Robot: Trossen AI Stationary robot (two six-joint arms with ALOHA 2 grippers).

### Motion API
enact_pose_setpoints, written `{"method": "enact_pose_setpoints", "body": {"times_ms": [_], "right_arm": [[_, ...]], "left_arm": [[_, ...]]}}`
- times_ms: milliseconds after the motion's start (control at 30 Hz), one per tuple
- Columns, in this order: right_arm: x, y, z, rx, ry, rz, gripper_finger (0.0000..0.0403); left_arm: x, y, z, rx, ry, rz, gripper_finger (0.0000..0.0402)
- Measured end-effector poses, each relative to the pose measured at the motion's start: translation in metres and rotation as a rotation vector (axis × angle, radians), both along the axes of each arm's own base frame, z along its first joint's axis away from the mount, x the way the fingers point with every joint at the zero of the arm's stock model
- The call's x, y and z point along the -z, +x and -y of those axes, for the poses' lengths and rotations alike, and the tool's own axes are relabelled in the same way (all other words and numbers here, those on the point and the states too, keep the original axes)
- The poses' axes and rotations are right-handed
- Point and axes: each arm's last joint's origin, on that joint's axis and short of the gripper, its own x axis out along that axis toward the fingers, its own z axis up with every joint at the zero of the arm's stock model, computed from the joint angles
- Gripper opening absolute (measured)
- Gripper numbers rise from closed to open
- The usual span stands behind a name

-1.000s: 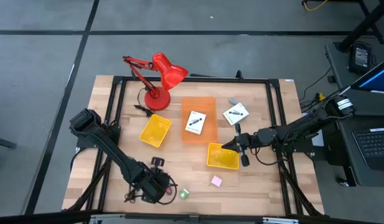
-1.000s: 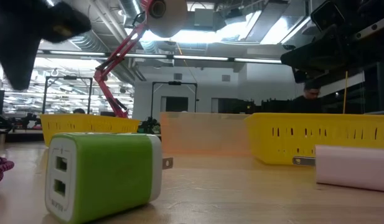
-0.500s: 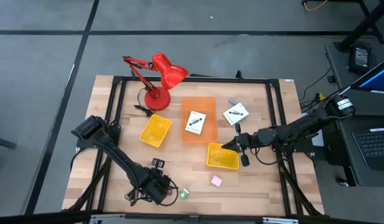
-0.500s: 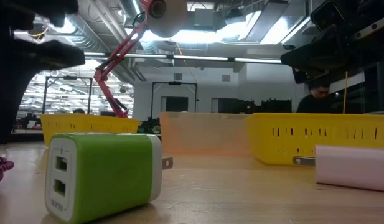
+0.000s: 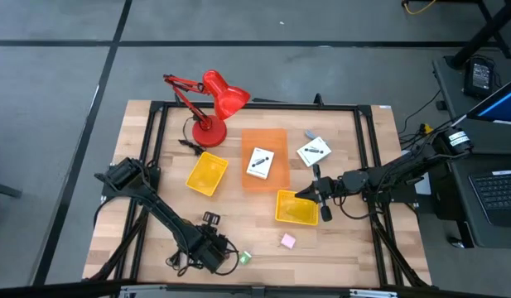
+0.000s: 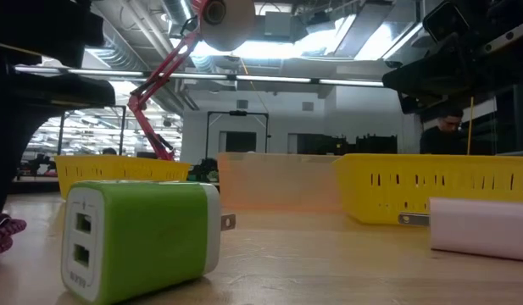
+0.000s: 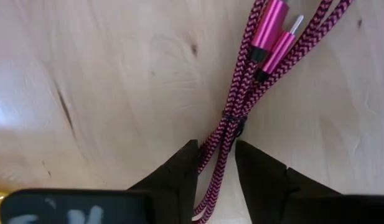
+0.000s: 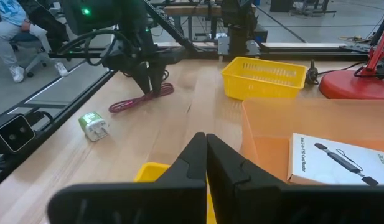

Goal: Pick and place items into bin
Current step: Put the pink charger cable into the left yellow bin

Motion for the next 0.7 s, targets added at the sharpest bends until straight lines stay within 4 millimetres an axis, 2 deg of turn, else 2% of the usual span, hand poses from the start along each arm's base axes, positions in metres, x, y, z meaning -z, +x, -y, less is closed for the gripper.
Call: {"method": "enact_pose_setpoints", "body": {"times_ms": [233, 433, 533, 700], "right_arm": [[0.000, 0.000, 0.000, 0.000, 0.000, 0.000, 0.0000], [0.000, 0.000, 0.000, 0.000, 0.000, 0.000, 0.0000], [0.000, 0.000, 0.000, 0.001, 0.000, 0.000, 0.0000], [0.000, 0.000, 0.000, 0.000, -0.001, 0.000, 0.0000]], "left_arm": [[-0.001, -0.001, 0.001, 0.001, -0.007, -0.006, 0.0015], [-0.015, -0.010, -0.003, 0.013, 0.039, 0.027, 0.0009], [-0.035, -0.012, -0.004, 0.004, 0.031, 0.106, 0.0008], [-0.058, -0.018, -0.007, 0.005, 0.008, 0.166, 0.0007]]}}
